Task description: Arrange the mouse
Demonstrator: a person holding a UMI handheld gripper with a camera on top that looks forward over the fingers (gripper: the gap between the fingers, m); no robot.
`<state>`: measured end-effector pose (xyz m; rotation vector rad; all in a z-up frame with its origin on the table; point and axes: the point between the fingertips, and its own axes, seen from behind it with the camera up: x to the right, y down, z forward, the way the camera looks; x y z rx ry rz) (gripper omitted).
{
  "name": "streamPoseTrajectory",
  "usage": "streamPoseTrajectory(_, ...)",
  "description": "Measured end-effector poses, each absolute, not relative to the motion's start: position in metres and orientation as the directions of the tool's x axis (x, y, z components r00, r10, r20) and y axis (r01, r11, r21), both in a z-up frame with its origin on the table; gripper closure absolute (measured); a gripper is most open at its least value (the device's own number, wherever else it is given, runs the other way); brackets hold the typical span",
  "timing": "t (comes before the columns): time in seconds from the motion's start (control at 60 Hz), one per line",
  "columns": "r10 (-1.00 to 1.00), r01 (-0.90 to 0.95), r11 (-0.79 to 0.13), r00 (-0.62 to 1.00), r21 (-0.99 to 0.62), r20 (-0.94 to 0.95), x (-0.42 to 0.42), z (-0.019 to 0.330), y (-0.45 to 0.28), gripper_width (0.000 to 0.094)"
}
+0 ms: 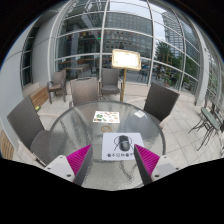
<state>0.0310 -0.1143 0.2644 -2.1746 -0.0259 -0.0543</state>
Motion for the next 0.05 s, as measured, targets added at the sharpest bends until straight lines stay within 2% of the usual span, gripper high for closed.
streamPoseTrajectory(0.05,0.002,0.038,-0.572,0.999,-0.82,0.045,0.0298,0.2632,-0.1149,0.0101)
